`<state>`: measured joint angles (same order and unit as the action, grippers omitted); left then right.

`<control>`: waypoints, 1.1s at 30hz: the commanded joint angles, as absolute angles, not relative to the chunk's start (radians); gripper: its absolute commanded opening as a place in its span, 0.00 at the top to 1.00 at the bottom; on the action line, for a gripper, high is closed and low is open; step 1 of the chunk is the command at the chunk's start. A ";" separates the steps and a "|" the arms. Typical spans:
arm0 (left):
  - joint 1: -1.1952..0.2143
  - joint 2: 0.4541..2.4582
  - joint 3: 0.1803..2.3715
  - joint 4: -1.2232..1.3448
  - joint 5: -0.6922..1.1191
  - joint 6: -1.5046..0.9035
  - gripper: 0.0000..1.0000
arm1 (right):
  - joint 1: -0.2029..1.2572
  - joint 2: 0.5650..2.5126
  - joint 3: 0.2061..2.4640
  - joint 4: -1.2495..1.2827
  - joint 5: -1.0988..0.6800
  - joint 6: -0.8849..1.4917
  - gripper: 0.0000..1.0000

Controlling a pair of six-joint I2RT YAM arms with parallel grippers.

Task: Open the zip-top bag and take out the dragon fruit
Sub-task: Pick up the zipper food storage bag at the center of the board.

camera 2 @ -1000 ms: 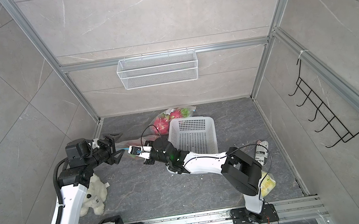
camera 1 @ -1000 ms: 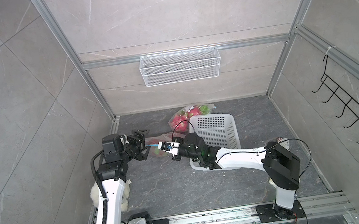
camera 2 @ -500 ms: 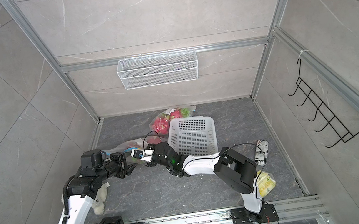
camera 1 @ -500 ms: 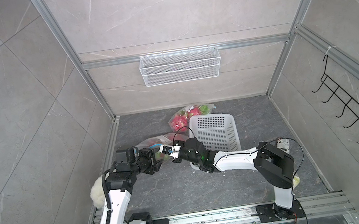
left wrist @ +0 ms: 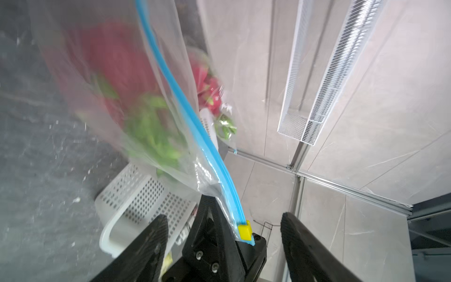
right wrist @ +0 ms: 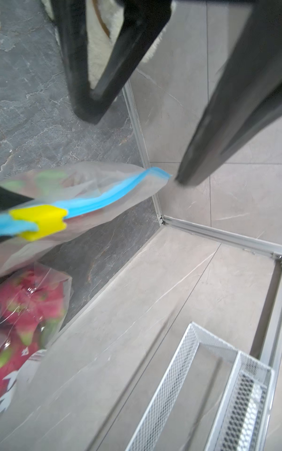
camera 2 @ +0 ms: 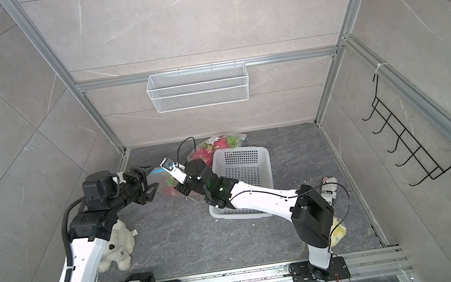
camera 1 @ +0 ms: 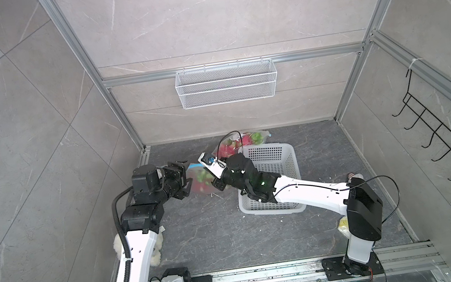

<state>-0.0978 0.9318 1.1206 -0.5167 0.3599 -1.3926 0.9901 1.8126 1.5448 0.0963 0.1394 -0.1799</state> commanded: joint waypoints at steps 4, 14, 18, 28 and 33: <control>-0.097 0.842 1.082 -0.525 0.223 -1.257 0.25 | 0.982 1.897 1.888 -0.280 0.242 0.115 1.00; -0.138 0.786 1.040 -0.318 0.358 -0.681 0.21 | 0.968 2.263 2.606 -0.813 0.301 0.470 1.00; -0.239 0.798 1.008 -0.357 0.287 -0.510 0.16 | 0.963 2.392 2.820 -0.940 0.250 0.566 1.00; -0.601 0.925 0.915 -0.311 -0.207 -0.243 0.11 | 0.938 2.452 2.924 -1.008 0.191 0.608 1.00; -0.618 0.928 0.779 -0.158 -0.306 -0.231 0.04 | 0.924 2.435 2.907 -1.021 0.156 0.607 1.00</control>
